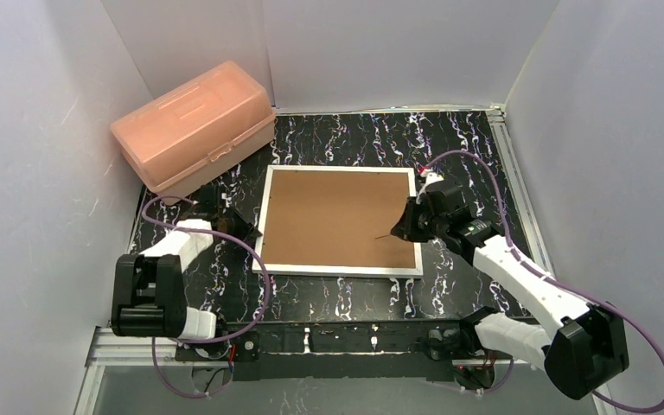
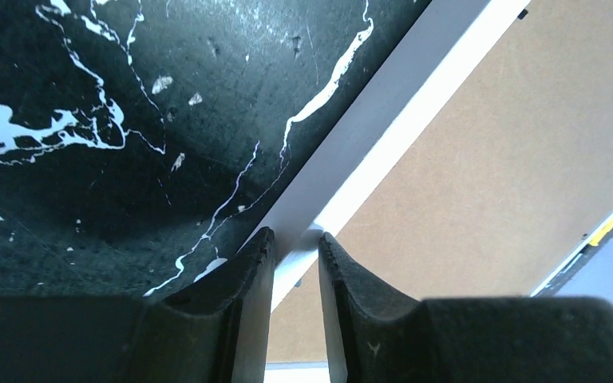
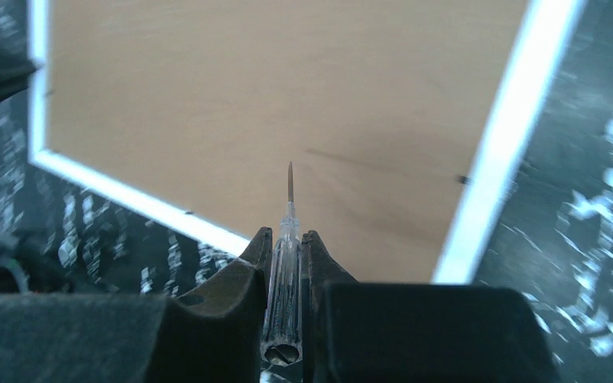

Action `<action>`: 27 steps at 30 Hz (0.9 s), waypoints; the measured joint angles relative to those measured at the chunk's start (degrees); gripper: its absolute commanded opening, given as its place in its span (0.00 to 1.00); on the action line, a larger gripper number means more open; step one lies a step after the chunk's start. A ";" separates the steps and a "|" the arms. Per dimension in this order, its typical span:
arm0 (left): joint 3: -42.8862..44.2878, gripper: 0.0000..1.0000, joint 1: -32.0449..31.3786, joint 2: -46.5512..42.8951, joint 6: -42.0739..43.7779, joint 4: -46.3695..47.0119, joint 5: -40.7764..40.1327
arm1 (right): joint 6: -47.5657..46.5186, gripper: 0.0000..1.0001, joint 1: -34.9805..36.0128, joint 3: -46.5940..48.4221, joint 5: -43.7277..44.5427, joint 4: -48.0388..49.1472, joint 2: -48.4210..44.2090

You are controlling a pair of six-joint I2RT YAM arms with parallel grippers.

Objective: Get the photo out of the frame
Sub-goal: Adjust the photo frame at the center of the board.

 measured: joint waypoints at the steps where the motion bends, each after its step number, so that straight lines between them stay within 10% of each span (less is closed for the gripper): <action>1: -0.94 0.25 0.02 -0.59 -0.94 0.85 0.50 | -0.74 0.01 0.00 0.00 -3.32 1.64 0.50; 9: -7.30 0.26 0.04 -5.81 -5.22 4.61 3.52 | -1.97 0.01 1.18 -0.17 -20.94 13.55 9.62; 27: -16.57 0.30 -5.16 -15.80 -10.88 6.97 6.12 | 10.14 0.01 16.81 -0.57 -19.82 47.06 27.78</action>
